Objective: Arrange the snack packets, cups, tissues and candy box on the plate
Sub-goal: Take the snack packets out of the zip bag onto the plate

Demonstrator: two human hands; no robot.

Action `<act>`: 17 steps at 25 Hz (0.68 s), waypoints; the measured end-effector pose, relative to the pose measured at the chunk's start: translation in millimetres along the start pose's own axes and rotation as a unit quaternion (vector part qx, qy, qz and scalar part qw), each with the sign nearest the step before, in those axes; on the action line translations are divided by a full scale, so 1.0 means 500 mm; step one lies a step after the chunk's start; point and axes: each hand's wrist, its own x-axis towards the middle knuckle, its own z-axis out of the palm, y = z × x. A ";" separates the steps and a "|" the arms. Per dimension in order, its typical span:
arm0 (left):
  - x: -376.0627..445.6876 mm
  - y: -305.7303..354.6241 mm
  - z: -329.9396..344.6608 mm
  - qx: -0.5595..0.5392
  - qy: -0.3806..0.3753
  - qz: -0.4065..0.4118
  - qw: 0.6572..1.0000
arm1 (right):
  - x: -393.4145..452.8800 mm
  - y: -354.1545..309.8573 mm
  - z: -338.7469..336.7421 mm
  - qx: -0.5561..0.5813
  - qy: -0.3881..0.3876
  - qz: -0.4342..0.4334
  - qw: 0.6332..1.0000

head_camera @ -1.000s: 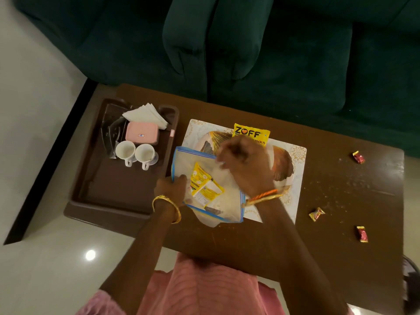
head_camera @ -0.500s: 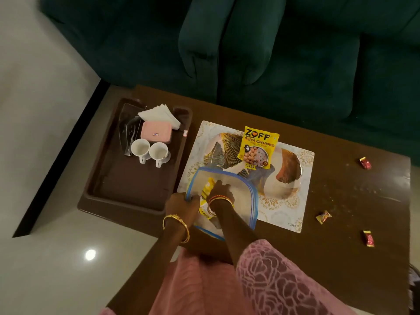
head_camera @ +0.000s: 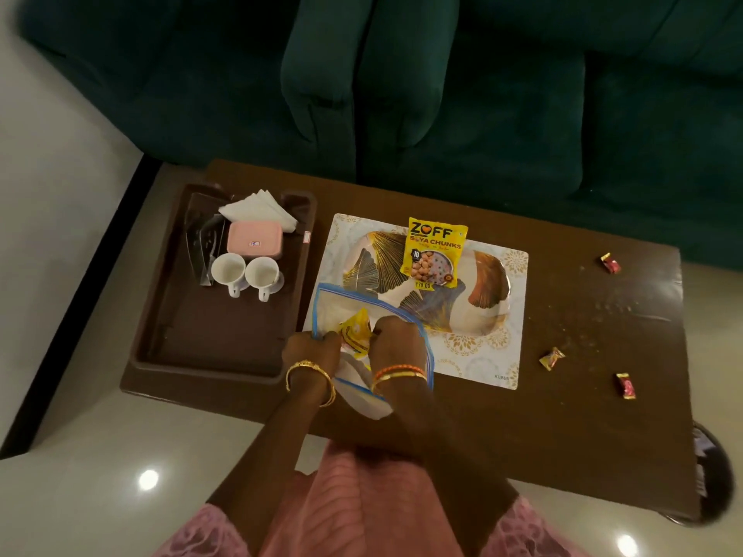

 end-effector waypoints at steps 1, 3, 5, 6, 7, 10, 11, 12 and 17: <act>0.002 0.003 0.001 0.000 -0.002 -0.005 1.000 | -0.023 0.000 -0.027 0.005 0.017 -0.017 1.000; 0.006 0.013 0.002 -0.003 -0.008 -0.017 1.000 | -0.063 0.007 -0.084 0.019 0.060 -0.056 0.996; 0.008 0.021 -0.001 -0.003 -0.019 -0.028 0.999 | -0.098 0.021 -0.144 0.068 0.121 -0.084 0.987; 0.011 0.024 -0.003 -0.002 -0.022 -0.032 0.999 | -0.110 0.031 -0.173 0.107 0.156 -0.094 0.977; 0.013 0.024 -0.007 0.001 -0.023 -0.035 0.999 | -0.120 0.042 -0.200 0.148 0.187 -0.102 0.966; 0.025 0.014 -0.018 0.007 -0.011 -0.042 0.999 | -0.125 0.085 -0.243 0.241 0.274 -0.122 0.923; 0.030 0.009 -0.021 -0.003 -0.006 -0.050 0.999 | -0.114 0.100 -0.240 0.261 0.301 -0.118 0.909; 0.036 0.004 -0.023 -0.021 0.000 -0.059 0.998 | -0.094 0.115 -0.226 0.278 0.323 -0.104 0.899; 0.043 -0.006 -0.015 -0.104 0.014 -0.077 0.991 | 0.089 0.208 -0.027 0.286 0.326 0.002 0.901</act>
